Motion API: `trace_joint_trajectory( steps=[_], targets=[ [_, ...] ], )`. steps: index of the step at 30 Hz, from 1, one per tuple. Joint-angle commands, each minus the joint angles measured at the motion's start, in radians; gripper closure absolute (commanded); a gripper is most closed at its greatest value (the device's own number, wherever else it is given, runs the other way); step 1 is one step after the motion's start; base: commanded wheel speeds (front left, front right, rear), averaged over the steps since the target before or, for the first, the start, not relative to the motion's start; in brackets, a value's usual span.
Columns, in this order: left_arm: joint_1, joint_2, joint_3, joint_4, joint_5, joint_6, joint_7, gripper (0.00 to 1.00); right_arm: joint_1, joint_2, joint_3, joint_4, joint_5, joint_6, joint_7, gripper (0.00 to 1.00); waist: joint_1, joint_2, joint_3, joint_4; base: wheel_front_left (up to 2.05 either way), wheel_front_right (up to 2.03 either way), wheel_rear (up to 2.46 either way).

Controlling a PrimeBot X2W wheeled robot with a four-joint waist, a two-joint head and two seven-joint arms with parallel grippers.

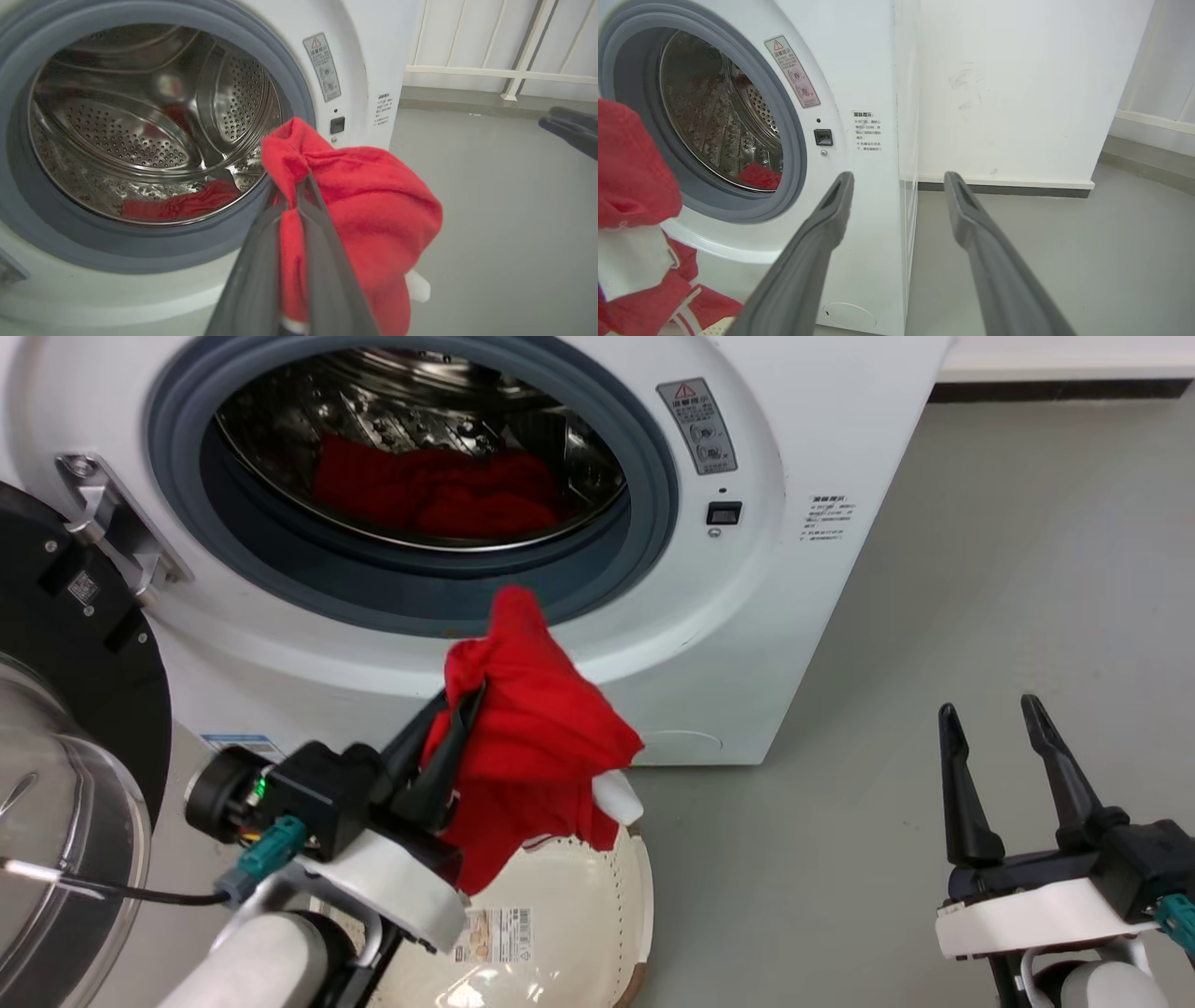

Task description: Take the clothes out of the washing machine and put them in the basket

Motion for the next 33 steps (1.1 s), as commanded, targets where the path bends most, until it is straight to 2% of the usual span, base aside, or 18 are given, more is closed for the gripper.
trace_joint_trajectory(
  steps=[1, 8, 17, 26, 33],
  targets=[
    [0.018, -0.016, -0.007, 0.029, -0.009, -0.006, -0.020, 1.00, -0.016, 0.001, -0.003, -0.004, -0.003, -0.001, -0.002, 0.00, 0.0000, -0.0001, 0.027, -0.002, 0.00, 0.00, 0.00],
    [0.034, -0.059, -0.047, 0.196, -0.019, -0.036, -0.061, 1.00, -0.054, 0.001, -0.012, -0.014, -0.012, -0.001, -0.002, 0.00, 0.0000, -0.0001, 0.109, -0.009, 0.00, 0.00, 0.00],
    [-0.046, -0.156, -0.070, 0.562, -0.059, -0.128, -0.146, 1.00, -0.142, 0.001, -0.017, -0.035, -0.003, -0.001, -0.002, 0.00, 0.0000, -0.0001, 0.277, -0.043, 0.00, 0.00, 0.00],
    [-0.230, -0.238, -0.069, 0.926, -0.063, -0.205, -0.183, 1.00, -0.235, 0.001, -0.025, -0.058, 0.022, -0.001, -0.002, 0.00, 0.0000, -0.0001, 0.465, -0.078, 0.00, 0.00, 0.00],
    [-0.398, -0.293, -0.099, 1.162, -0.046, -0.237, -0.181, 1.00, -0.288, 0.001, -0.036, -0.080, 0.032, -0.001, -0.002, 0.00, 0.0000, -0.0001, 0.596, -0.089, 0.00, 0.00, 0.00]
  ],
)
